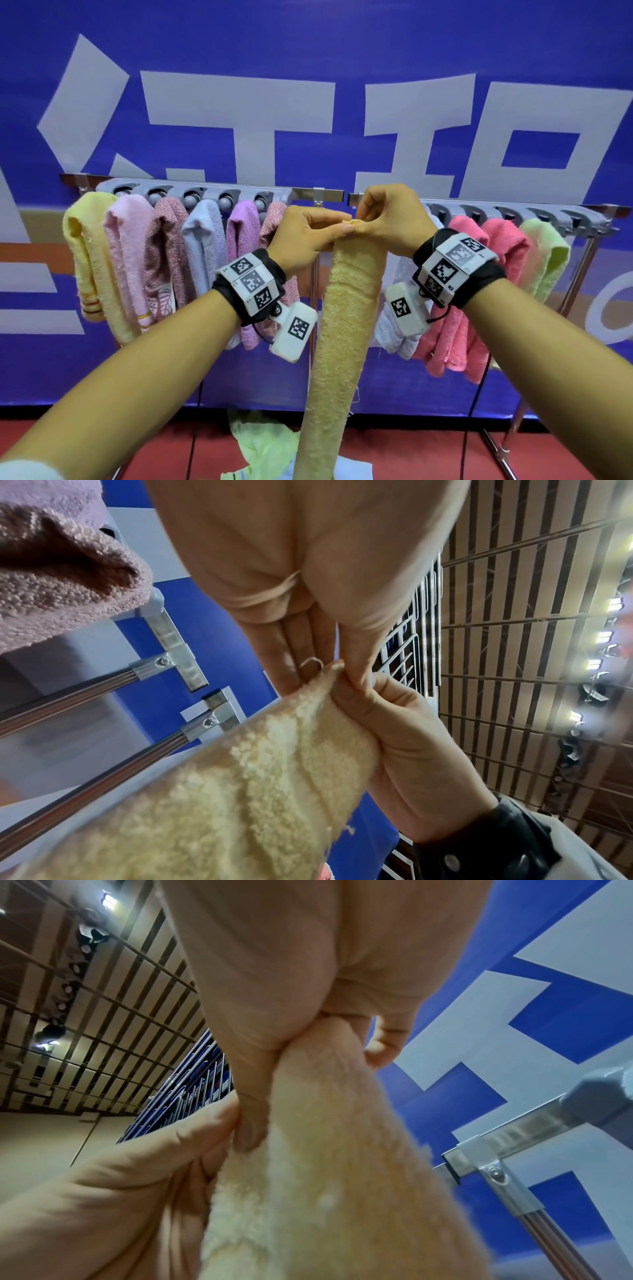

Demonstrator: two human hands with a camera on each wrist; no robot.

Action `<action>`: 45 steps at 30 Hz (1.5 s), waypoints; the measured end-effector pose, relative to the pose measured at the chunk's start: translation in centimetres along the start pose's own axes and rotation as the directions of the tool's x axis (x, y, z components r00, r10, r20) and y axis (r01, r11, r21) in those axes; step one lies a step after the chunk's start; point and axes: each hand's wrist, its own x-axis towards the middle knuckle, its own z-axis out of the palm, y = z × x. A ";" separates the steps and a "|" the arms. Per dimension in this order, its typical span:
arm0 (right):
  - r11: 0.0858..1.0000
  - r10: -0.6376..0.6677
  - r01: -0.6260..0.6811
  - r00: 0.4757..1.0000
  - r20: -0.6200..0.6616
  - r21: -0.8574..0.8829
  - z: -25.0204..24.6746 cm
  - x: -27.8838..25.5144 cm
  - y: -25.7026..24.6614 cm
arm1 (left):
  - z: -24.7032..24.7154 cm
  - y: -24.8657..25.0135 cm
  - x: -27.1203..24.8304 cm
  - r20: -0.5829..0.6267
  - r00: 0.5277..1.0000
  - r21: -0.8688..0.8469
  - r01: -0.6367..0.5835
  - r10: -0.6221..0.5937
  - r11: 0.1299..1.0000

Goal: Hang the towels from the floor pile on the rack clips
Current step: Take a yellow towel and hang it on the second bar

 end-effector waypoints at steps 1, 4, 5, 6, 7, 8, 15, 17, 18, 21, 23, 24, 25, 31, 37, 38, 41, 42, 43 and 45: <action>1.000 -0.004 0.004 1.000 -0.005 -0.008 0.0 -0.1 0.0 | 0.0 0.0 0.0 0.001 1.000 -0.001 0.005 -0.005 1.000; 1.000 -0.014 0.014 1.000 0.004 -0.003 -0.1 -0.2 0.0 | -0.2 0.0 0.2 0.001 1.000 -0.003 0.024 -0.024 1.000; 1.000 -0.015 0.015 1.000 0.027 -0.004 -0.1 -0.3 -0.1 | -0.2 0.0 0.3 -0.004 1.000 -0.003 0.026 -0.026 1.000; 1.000 -0.022 0.022 0.998 0.056 -0.014 -0.2 -0.4 -0.2 | -0.4 0.0 0.4 -0.013 1.000 -0.007 0.028 -0.028 1.000; 0.999 -0.032 0.036 0.996 0.080 -0.037 -0.2 -0.6 -0.3 | -0.5 0.1 0.5 -0.024 0.999 -0.013 0.029 -0.029 0.999; 0.997 -0.047 0.053 0.994 0.095 -0.062 -0.3 -0.7 -0.3 | -0.7 0.1 0.7 -0.036 0.999 -0.017 0.032 -0.032 0.999; 0.984 -0.134 0.137 0.990 0.035 -0.117 -1.2 -1.5 0.6 | -1.8 0.8 1.3 -0.018 1.000 0.043 0.023 -0.022 0.999; 0.983 -0.146 0.143 0.989 -0.024 -0.118 -0.7 -1.6 1.1 | -1.6 0.7 1.4 -0.021 1.000 0.021 0.018 -0.017 1.000; 0.988 -0.133 0.126 0.988 -0.073 -0.091 -0.3 -1.7 1.3 | -1.5 0.8 1.5 -0.029 0.999 0.004 0.018 -0.018 1.000; 0.992 -0.063 0.093 0.957 -0.282 0.091 0.8 -1.9 1.3 | -1.3 0.7 1.8 -0.034 0.999 -0.021 0.014 -0.015 1.000; 0.972 0.000 0.080 0.940 -0.340 0.220 1.4 -1.9 1.1 | -1.3 0.6 1.9 -0.034 0.999 -0.033 0.011 -0.012 0.999; 0.952 0.050 0.046 0.953 -0.300 0.304 1.7 -1.7 1.0 | -1.2 0.5 1.9 -0.036 0.999 -0.038 0.012 -0.013 0.999; 0.920 0.094 0.000 0.971 -0.221 0.391 2.1 -1.5 0.9 | -1.3 0.2 2.0 -0.039 0.999 -0.032 0.008 -0.009 0.999; 0.928 0.097 -0.087 0.995 -0.007 0.362 3.3 -0.7 1.3 | -1.8 -1.2 1.7 -0.043 0.998 0.015 -0.034 0.035 0.999; 0.904 0.056 0.005 0.990 -0.131 0.428 4.1 -0.2 0.4 | -1.2 -3.1 0.8 -0.094 0.992 -0.122 0.073 -0.085 0.990; 0.899 0.067 0.004 0.987 -0.147 0.438 4.2 0.0 0.3 | -0.8 -3.6 0.3 -0.042 0.988 -0.163 0.138 -0.147 0.977; 0.900 0.098 0.010 0.970 -0.224 0.435 3.7 0.5 0.0 | 0.0 -6.2 -1.1 0.121 0.933 -0.152 0.355 -0.339 0.923; 0.907 0.108 0.009 0.961 -0.255 0.420 3.4 0.7 0.1 | 0.2 -7.1 -1.7 0.163 0.911 -0.115 0.398 -0.378 0.910; 0.912 0.127 0.001 0.950 -0.284 0.409 3.0 0.9 0.4 | 0.4 -8.0 -2.3 0.195 0.892 -0.081 0.430 -0.408 0.899; 0.916 0.188 -0.040 0.921 -0.340 0.398 1.7 1.2 1.5 | 0.5 -9.3 -3.2 0.222 0.859 -0.025 0.477 -0.461 0.878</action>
